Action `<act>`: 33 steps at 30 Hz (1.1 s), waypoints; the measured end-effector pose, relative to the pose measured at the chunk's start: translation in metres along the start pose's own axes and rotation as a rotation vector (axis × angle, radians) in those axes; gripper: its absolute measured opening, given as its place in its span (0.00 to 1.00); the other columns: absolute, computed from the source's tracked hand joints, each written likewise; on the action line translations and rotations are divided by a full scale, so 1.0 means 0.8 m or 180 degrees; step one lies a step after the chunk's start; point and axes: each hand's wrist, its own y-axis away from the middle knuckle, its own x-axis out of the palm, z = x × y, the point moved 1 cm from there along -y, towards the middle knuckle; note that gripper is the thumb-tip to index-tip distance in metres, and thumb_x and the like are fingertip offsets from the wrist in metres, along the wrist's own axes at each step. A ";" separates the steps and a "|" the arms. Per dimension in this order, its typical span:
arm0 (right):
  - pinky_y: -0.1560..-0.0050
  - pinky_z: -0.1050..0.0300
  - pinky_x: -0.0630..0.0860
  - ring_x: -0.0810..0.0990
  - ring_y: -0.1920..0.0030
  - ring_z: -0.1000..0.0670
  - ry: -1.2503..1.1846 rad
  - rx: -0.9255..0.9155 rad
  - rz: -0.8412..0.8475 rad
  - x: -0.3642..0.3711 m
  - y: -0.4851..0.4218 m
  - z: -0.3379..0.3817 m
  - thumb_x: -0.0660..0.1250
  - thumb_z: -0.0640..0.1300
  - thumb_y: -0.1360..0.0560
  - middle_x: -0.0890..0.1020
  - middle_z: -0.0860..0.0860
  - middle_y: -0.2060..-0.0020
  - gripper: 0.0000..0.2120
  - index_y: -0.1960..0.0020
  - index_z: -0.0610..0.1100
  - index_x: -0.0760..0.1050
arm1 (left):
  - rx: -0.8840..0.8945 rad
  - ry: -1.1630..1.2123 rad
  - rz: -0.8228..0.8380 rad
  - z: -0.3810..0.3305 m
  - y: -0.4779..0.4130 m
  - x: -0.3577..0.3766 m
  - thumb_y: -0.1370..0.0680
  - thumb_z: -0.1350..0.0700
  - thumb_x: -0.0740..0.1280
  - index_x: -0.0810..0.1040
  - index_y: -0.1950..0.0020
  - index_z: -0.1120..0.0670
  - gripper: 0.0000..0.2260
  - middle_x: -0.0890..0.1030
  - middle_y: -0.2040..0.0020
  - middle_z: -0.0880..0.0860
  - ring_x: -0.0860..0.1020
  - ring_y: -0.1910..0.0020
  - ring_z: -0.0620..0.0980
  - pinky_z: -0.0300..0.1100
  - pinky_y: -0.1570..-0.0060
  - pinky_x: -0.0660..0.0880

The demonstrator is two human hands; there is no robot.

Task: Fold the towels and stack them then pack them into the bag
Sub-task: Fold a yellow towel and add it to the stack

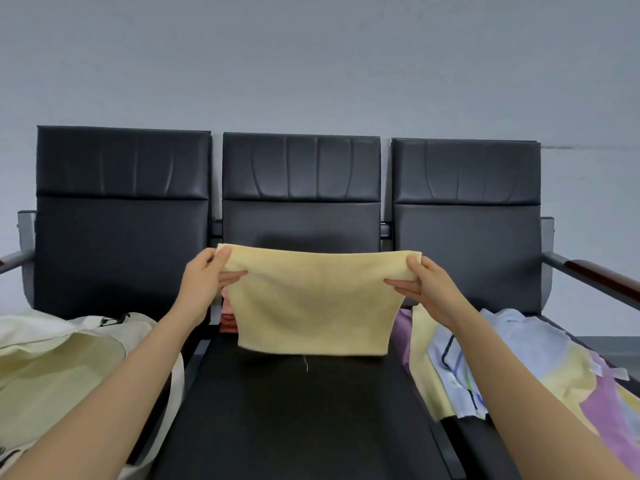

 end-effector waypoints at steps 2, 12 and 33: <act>0.38 0.47 0.76 0.85 0.51 0.45 0.0142 0.0116 0.0047 -0.001 0.006 -0.002 0.56 0.48 0.17 0.79 0.45 0.40 0.16 0.32 0.43 0.68 | -0.0074 -0.0115 0.0020 0.006 0.008 -0.007 0.19 0.51 0.62 0.76 0.44 0.62 0.14 0.83 0.50 0.58 0.85 0.57 0.54 0.47 0.49 0.80; 0.54 0.51 0.82 0.85 0.55 0.42 0.0944 0.1238 0.0515 -0.021 0.054 -0.049 0.60 0.45 0.18 0.82 0.43 0.46 0.15 0.34 0.40 0.70 | -0.1264 -0.0681 0.0803 0.053 0.059 -0.039 0.20 0.52 0.64 0.79 0.47 0.61 0.12 0.83 0.62 0.59 0.83 0.69 0.53 0.40 0.69 0.79; 0.65 0.57 0.80 0.81 0.72 0.51 0.1937 0.1767 -0.0035 -0.005 0.020 -0.181 0.57 0.44 0.19 0.81 0.41 0.65 0.11 0.39 0.39 0.68 | -0.2331 -0.1562 0.0537 0.199 0.043 -0.014 0.20 0.53 0.65 0.70 0.64 0.58 0.15 0.67 0.74 0.53 0.67 0.73 0.49 0.41 0.66 0.72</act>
